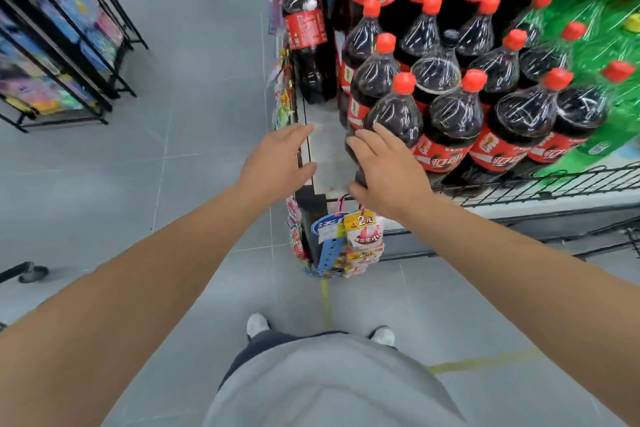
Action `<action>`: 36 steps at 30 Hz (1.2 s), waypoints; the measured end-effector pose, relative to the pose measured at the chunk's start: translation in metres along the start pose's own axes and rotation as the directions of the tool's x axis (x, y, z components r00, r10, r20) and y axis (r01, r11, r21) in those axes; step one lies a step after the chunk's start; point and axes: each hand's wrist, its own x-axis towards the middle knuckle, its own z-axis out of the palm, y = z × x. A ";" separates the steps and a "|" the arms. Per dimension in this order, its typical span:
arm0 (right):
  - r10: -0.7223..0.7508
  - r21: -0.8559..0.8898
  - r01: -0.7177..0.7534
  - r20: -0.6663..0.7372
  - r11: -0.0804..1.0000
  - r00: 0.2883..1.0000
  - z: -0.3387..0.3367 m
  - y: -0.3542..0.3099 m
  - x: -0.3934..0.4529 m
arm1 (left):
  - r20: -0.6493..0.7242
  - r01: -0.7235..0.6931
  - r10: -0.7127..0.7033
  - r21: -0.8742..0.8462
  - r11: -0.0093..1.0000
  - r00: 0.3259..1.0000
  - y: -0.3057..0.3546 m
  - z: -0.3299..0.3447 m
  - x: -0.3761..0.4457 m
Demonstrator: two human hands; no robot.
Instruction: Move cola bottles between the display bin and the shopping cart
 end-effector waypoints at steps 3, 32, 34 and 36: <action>0.043 -0.048 -0.042 0.017 0.998 0.999 0.007 -0.021 0.018 | 0.020 -0.049 0.048 0.023 0.999 0.999 -0.033 -0.013 -0.003; 0.395 0.072 -0.393 -0.006 0.917 0.919 0.021 -0.033 0.350 | 0.134 -0.165 0.156 0.058 0.985 0.979 -0.223 -0.110 0.274; 0.385 0.068 -0.383 -0.023 0.921 0.923 0.011 -0.024 0.375 | 0.130 -0.162 0.155 0.039 0.986 0.979 -0.227 -0.116 0.303; 0.394 0.076 -0.390 -0.044 0.917 0.918 0.003 -0.016 0.398 | 0.119 -0.181 0.177 0.023 0.983 0.977 -0.230 -0.123 0.329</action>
